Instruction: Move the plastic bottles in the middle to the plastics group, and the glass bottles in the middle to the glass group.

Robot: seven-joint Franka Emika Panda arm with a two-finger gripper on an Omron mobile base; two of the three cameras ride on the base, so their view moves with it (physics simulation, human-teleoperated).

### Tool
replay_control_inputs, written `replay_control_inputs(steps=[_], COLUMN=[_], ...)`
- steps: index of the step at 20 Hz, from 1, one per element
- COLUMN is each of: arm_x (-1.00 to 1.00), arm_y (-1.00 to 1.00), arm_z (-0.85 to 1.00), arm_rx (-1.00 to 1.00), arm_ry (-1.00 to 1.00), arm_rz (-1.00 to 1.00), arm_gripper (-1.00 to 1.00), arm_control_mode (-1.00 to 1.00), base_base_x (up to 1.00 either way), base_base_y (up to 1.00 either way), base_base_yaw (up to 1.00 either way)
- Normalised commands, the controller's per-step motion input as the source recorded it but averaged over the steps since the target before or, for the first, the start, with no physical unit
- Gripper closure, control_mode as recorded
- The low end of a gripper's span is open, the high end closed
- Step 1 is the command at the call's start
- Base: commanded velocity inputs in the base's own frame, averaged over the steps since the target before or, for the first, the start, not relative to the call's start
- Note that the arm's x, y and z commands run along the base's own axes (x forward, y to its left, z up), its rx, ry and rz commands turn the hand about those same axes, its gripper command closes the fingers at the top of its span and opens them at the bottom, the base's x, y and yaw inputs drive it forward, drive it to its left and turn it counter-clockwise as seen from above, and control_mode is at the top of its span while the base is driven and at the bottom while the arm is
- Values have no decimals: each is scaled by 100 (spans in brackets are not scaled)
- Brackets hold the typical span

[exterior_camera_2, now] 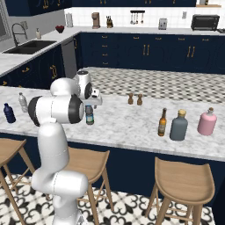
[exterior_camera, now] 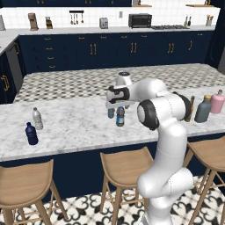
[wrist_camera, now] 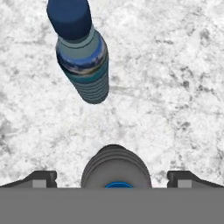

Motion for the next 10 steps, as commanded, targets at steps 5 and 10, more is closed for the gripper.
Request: replay_control_inputs(steps=[5,10], arm_x=[0,-10], arm_y=[12,1], arm_z=[-23,-9], arm_rx=[0,0], arm_ry=[8,5], arm_rz=[-9,-9], arm_gripper=[100,100], arm_control_mode=[-100,-100], base_base_x=[0,0], base_base_y=[0,0], base_base_yaw=[0,0])
